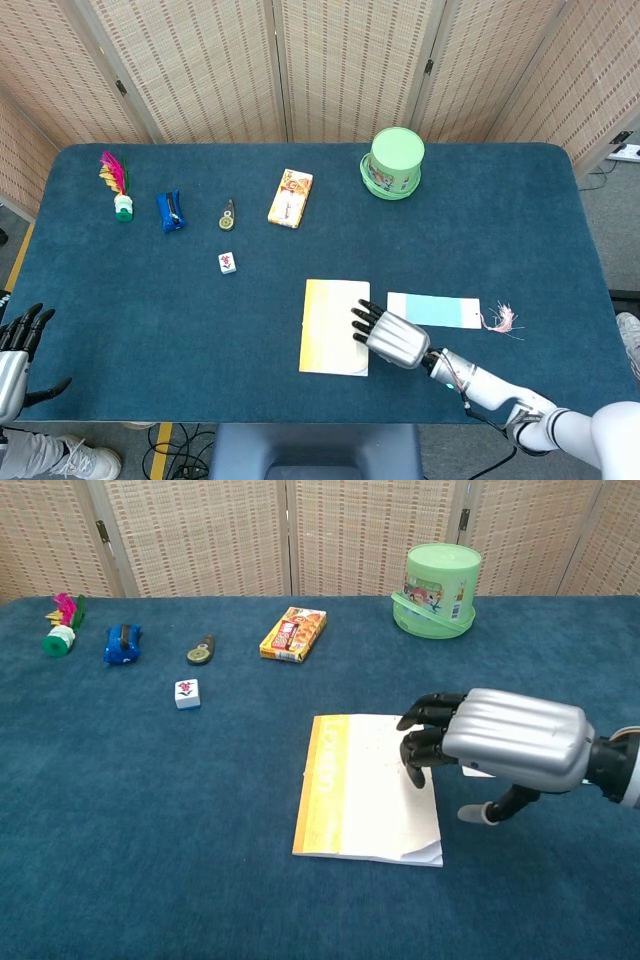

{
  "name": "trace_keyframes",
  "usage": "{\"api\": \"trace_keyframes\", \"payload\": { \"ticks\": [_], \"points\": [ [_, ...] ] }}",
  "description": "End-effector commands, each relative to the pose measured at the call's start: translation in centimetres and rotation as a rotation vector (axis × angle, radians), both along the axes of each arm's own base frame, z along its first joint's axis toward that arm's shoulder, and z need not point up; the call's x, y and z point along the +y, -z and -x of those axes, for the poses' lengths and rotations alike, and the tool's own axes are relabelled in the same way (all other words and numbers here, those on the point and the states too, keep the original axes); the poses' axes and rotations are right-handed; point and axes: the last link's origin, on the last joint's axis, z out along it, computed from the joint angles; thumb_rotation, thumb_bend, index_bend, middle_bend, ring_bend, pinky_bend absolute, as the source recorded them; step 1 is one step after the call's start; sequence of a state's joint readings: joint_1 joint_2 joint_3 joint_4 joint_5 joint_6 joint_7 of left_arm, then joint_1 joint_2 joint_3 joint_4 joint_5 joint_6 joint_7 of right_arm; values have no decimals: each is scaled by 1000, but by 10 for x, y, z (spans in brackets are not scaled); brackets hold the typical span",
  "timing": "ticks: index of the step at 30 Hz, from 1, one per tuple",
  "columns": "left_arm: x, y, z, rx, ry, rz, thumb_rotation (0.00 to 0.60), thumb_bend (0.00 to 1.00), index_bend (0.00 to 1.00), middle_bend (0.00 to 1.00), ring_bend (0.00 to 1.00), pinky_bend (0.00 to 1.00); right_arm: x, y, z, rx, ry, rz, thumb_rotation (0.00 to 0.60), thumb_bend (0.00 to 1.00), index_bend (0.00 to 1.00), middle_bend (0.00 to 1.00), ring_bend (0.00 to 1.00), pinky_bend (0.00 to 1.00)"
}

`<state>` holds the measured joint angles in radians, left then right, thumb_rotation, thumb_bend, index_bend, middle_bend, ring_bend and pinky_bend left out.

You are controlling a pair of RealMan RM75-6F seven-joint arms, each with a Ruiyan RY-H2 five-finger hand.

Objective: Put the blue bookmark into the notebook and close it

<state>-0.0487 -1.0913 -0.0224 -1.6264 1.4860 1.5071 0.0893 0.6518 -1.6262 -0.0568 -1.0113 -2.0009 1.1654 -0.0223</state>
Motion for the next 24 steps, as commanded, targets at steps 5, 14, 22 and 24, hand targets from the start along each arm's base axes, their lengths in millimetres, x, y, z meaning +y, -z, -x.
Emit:
{"api": "trace_keyframes", "payload": {
  "ticks": [5,14,22,24],
  "points": [
    [1,0,1,-1,-4,-1,600,105,114,70,129,182,-2,13,-7,8,-41,-30,600,153,441,325,170,167],
    [1,-2,2,-3,-7,-3,600,105,114,69,128,182,-6,19,-10,39,-60,-41,600,157,441,325,169,168],
    [0,-2,2,-8,-8,-3,600,105,114,68,128,182,-9,22,-15,51,-74,-46,600,205,441,325,170,168],
    [0,-2,3,-7,-9,-2,600,105,114,68,129,182,-10,23,-16,56,-77,-46,600,221,441,325,170,167]
  ]
}}
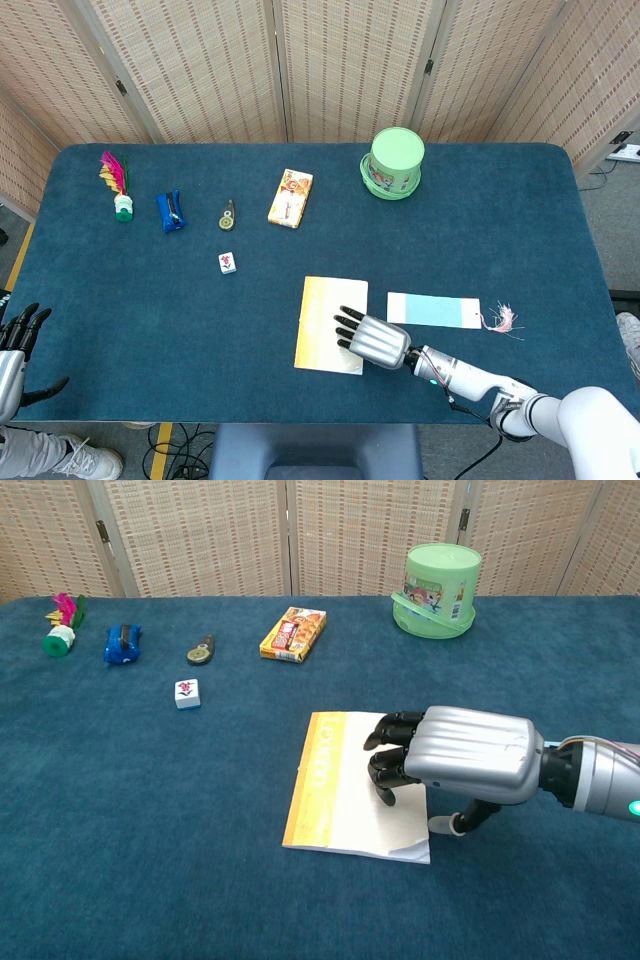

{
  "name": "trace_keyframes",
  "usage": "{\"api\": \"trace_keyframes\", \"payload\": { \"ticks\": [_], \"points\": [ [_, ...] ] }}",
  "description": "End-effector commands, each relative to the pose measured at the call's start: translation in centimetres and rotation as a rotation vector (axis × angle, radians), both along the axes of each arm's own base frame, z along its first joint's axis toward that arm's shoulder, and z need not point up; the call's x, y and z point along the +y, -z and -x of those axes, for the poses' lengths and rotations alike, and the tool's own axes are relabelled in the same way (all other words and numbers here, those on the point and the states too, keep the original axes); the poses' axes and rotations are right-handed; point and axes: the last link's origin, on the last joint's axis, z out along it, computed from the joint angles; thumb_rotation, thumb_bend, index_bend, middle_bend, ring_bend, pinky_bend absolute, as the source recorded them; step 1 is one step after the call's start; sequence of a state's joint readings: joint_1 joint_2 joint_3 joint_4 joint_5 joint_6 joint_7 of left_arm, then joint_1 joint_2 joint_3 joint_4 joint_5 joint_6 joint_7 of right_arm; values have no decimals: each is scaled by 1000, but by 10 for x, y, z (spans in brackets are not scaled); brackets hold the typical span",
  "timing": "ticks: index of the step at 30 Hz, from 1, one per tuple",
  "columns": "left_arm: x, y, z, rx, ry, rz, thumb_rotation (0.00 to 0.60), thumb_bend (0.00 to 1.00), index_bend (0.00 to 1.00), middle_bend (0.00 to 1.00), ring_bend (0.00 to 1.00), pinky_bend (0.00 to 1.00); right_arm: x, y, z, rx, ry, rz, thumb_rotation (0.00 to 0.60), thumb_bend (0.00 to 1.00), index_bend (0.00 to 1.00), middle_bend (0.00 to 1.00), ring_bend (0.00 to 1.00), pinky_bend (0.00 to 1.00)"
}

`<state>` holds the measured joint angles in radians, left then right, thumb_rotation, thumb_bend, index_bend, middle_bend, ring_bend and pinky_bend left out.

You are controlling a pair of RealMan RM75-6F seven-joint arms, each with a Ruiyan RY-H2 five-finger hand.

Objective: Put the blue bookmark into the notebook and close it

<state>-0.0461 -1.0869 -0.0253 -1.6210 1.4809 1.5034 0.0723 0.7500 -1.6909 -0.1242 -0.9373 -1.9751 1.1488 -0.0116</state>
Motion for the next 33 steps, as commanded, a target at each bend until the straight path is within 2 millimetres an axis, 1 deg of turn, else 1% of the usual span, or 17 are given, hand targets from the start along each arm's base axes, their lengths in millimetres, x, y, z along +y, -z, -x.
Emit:
{"api": "trace_keyframes", "payload": {
  "ticks": [1,8,16,20,33],
  "points": [
    [0,0,1,1,-2,0,600,105,114,68,128,182,-1,2,-1,7,-3,-1,600,228,441,325,170,168],
    [-1,-1,2,0,-4,-3,600,105,114,67,129,182,-2,8,-7,17,-17,-9,600,276,441,325,170,167],
    [-2,-2,4,0,-9,-8,600,105,114,64,129,182,-4,15,-13,23,-25,-12,600,300,441,325,177,167],
    [-3,-3,5,-2,-10,-9,600,105,114,62,128,182,-4,17,-15,23,-28,-12,600,334,442,325,181,167],
    [-5,-4,8,-5,-13,-12,600,105,114,61,128,182,-6,21,-21,4,-34,-5,600,365,488,354,209,167]
  ]
}}
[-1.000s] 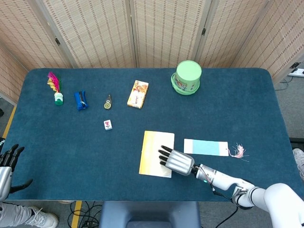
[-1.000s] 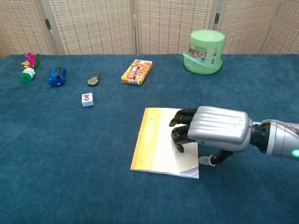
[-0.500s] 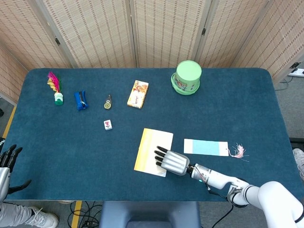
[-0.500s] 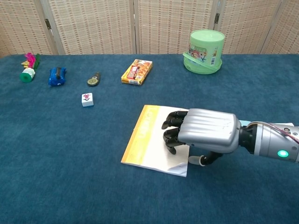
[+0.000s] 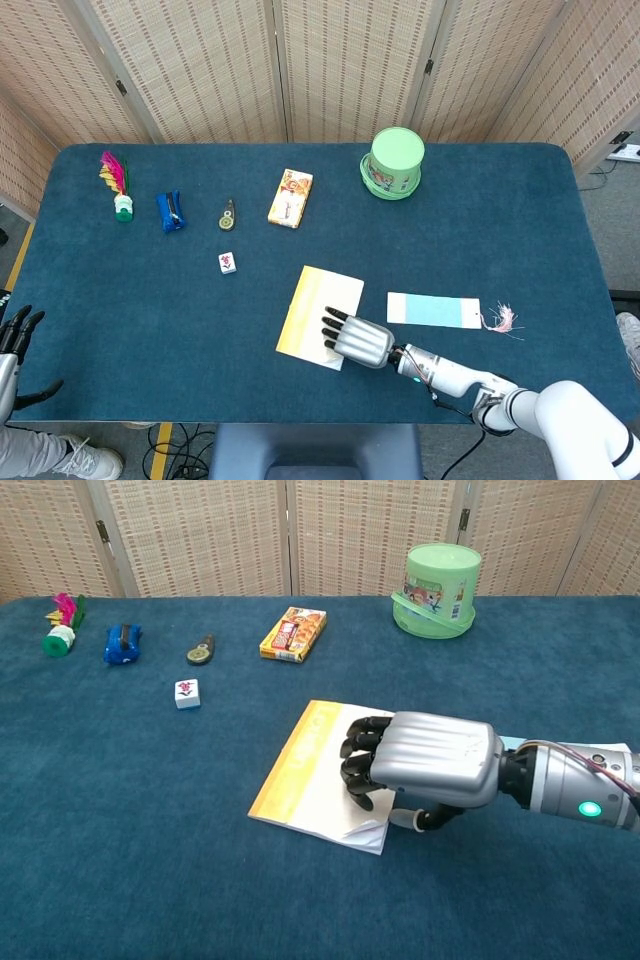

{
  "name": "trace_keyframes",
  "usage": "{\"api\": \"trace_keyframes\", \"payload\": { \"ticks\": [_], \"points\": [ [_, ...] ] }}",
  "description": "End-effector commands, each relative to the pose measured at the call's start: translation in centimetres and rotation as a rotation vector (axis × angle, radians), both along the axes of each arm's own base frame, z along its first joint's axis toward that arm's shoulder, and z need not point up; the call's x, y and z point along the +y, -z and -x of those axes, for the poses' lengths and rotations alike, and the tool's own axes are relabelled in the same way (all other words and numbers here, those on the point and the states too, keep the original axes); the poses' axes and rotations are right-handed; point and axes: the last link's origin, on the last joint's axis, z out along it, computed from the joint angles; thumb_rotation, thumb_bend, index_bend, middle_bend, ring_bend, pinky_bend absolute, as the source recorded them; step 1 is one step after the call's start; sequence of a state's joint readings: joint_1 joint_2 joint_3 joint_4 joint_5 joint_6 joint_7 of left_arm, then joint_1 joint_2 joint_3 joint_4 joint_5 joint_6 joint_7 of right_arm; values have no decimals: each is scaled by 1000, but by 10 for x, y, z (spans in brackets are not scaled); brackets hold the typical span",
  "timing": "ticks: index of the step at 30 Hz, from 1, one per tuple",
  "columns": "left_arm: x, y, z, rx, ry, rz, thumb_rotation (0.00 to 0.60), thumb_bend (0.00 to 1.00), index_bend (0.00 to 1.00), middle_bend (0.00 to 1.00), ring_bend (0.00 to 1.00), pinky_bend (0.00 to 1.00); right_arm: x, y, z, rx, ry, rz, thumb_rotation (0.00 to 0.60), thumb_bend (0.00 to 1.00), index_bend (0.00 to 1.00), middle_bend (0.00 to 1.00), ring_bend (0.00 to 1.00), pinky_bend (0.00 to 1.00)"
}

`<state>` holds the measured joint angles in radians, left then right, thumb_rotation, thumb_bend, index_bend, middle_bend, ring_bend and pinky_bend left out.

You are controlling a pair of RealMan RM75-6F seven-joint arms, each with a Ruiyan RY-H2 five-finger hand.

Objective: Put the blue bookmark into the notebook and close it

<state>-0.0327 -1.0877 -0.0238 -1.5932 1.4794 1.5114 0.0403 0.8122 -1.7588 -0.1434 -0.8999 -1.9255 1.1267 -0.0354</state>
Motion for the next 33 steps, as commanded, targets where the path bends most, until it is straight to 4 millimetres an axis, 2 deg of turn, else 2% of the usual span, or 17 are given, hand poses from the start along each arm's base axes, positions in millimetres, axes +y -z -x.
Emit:
{"api": "trace_keyframes", "payload": {
  "ticks": [1,16,24,33],
  "points": [
    [0,-1,0,-1,0,-2,600,105,114,61,129,182,0,0,-1,-9,-1,1,600,366,494,358,212,167],
    [1,-2,0,-3,4,-7,600,105,114,61,128,182,-5,1,-7,-93,8,29,600,396,593,420,268,167],
    [2,-4,-1,-3,11,-12,600,105,114,61,128,182,-10,-3,-12,-152,10,58,600,461,648,451,298,167],
    [2,-5,-4,-4,19,-18,600,105,113,60,129,182,-6,-18,-1,-180,2,88,600,508,699,478,327,168]
  ]
}}
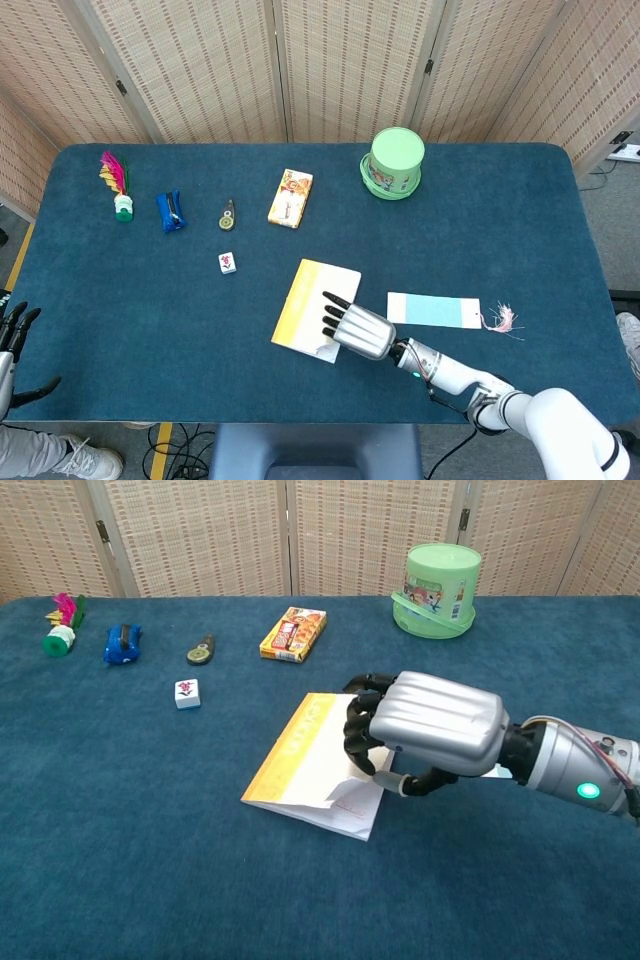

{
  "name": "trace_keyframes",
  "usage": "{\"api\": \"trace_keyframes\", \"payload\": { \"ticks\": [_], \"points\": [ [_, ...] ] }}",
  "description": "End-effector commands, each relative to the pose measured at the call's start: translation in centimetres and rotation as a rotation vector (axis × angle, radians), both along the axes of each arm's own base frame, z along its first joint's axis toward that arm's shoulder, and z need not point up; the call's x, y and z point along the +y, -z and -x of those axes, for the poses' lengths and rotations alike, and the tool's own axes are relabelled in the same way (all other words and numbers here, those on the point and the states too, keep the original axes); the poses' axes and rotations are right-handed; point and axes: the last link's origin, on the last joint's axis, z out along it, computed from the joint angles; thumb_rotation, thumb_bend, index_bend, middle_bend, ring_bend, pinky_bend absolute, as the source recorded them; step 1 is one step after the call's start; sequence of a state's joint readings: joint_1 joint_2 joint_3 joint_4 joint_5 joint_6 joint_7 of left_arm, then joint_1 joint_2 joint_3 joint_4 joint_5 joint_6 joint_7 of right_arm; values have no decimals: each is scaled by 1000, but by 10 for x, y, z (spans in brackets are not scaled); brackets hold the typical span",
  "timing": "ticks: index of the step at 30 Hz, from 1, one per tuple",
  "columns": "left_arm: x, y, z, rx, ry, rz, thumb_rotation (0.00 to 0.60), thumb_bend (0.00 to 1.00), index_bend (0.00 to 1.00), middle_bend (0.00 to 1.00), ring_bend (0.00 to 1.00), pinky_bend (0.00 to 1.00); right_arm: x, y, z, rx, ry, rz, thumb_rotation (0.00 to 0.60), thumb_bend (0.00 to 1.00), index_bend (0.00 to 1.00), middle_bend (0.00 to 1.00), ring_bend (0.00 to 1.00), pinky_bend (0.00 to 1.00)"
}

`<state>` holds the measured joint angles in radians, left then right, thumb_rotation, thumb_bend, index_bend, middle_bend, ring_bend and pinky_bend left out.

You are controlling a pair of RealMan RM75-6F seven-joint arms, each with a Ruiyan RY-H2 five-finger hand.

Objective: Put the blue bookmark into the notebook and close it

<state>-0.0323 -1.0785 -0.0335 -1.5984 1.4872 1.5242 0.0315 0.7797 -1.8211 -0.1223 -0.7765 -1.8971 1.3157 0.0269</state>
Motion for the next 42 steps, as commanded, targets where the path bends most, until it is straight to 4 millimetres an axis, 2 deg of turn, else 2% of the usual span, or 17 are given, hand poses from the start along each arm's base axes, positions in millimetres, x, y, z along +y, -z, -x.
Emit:
{"api": "trace_keyframes", "payload": {
  "ticks": [1,6,16,20,23,29,42],
  "points": [
    [0,0,-1,-1,4,-1,600,105,113,60,129,182,3,-8,6,-7,2,11,600,508,701,480,328,168],
    [1,0,-4,-2,16,-3,600,105,113,61,128,182,8,-25,18,-20,10,34,600,508,709,489,332,167],
    [1,4,-12,-9,37,5,600,105,113,60,128,182,29,-73,48,-24,23,91,600,509,725,498,333,167],
    [2,5,-14,-11,41,8,600,105,112,60,128,182,37,-91,49,-36,-1,112,600,508,725,499,333,167],
    [2,6,-14,-12,41,12,600,105,111,60,128,182,41,-98,37,-64,-47,111,600,508,725,499,333,167],
    [2,6,-13,-16,37,13,600,105,111,61,128,182,40,-93,4,-98,-130,93,600,508,725,499,333,167],
    [-4,1,-3,-17,7,5,600,105,111,58,128,182,24,-32,-68,-111,-211,-13,600,508,725,499,333,168]
  ]
}}
